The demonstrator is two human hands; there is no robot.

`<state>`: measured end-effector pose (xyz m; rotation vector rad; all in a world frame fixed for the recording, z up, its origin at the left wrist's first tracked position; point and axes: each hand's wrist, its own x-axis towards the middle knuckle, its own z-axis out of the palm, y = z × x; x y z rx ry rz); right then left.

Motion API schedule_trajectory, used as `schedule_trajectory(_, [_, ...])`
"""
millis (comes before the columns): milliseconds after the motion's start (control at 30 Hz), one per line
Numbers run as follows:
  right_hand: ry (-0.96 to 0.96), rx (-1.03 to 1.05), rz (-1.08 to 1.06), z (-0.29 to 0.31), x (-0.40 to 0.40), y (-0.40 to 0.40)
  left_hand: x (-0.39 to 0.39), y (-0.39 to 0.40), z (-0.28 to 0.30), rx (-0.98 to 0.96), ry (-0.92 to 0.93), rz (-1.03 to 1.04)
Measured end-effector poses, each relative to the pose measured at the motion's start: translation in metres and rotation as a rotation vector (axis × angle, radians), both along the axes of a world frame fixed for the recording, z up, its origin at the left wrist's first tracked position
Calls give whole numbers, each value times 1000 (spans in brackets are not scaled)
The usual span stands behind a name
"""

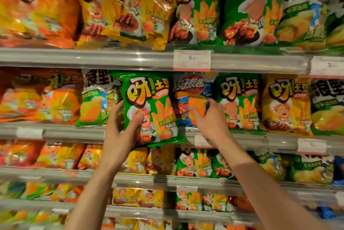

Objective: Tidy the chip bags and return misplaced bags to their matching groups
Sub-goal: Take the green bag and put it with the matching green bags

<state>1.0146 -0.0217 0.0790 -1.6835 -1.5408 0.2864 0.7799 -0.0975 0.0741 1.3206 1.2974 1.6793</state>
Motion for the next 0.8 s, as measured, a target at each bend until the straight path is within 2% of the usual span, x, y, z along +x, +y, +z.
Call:
schedule_trajectory(167, [-41,-21,-87,-4,-18,15,-13,-1,-1,16,43,-7])
schedule_trajectory(300, [64,52,-97,-4,-23,20,-21,-6,-6,10,59,-12])
schedule_trajectory(600, [73,198,-5,20,-19,21,-28,-11,-13,-28,95,-13])
schedule_trajectory(800, [127,141,16,40,8,13,-26,-14,-12,-24,99,0])
